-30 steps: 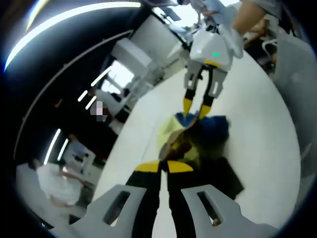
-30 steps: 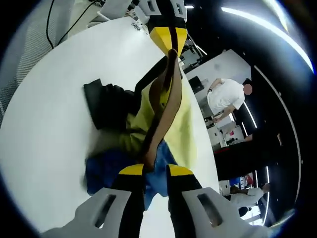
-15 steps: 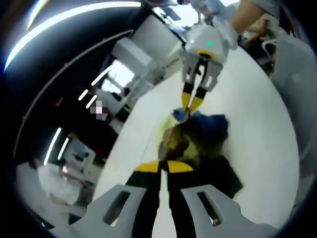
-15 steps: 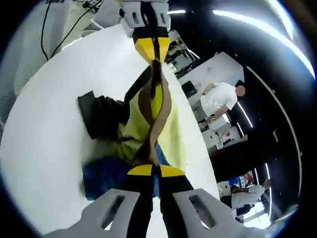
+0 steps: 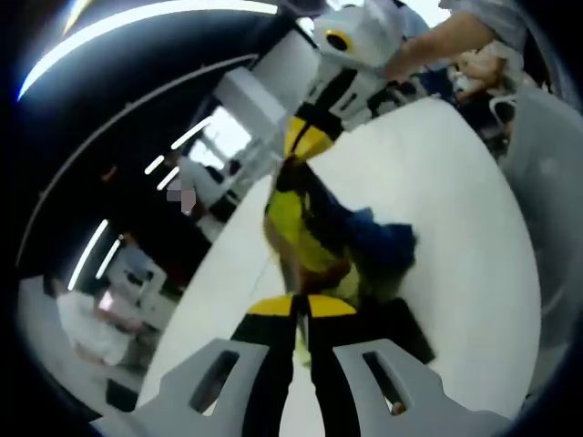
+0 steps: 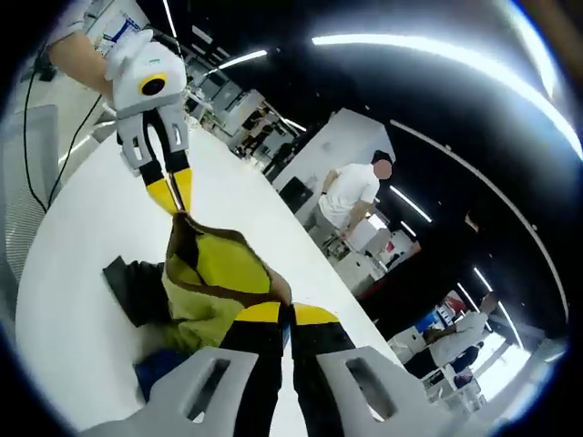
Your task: Fold the garment on the visible template until the final outline fits inside the template.
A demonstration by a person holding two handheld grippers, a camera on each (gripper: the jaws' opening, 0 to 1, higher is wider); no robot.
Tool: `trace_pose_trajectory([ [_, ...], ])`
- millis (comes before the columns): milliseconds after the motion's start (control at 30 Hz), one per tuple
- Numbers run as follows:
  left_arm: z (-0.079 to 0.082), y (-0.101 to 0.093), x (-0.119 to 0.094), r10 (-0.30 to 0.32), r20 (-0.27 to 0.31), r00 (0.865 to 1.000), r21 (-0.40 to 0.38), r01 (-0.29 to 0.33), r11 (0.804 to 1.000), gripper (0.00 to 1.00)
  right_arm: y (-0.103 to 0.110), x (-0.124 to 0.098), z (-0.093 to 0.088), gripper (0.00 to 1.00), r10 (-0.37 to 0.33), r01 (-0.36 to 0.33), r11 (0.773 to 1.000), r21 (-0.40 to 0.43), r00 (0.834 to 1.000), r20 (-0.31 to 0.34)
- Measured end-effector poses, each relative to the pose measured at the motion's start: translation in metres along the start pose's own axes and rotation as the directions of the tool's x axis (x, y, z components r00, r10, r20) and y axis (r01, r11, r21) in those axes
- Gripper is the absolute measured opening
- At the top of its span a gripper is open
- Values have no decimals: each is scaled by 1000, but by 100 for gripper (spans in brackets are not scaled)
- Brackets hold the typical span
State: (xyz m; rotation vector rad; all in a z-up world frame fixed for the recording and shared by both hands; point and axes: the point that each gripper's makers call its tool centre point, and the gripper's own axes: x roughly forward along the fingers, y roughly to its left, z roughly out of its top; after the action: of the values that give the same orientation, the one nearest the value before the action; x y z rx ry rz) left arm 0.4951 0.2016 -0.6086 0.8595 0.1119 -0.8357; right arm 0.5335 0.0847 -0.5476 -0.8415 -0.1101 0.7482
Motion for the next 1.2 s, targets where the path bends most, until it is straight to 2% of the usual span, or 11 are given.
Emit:
trace_pose_trajectory([
  [233,12,4,-4,21,47,999,-51,-19,999,0,-28,-4,25,2,-32,31,999,20,998,48],
  [367,23,11,-10,52,91,994,-92,-44,995,0,-38,-5,41,2,-40,41,999,-9,997,72],
  [600,36,12,-19,79,115,990,-91,-69,993,1,-47,-3,57,2,-42,46,998,-38,995,94],
  [833,31,4,-16,81,95,992,-128,-68,989,4,-49,-3,72,2,-39,45,997,-56,993,112],
  [867,24,1,-12,75,88,993,-133,-63,989,4,-50,-3,73,2,-40,46,997,-55,993,115],
  [1100,9,-8,-2,61,49,997,-140,-53,989,3,-52,-6,77,2,-43,50,997,-59,992,120],
  [1200,-1,-8,3,66,11,998,-115,-64,991,5,-53,-7,76,2,-44,51,997,-57,992,118],
])
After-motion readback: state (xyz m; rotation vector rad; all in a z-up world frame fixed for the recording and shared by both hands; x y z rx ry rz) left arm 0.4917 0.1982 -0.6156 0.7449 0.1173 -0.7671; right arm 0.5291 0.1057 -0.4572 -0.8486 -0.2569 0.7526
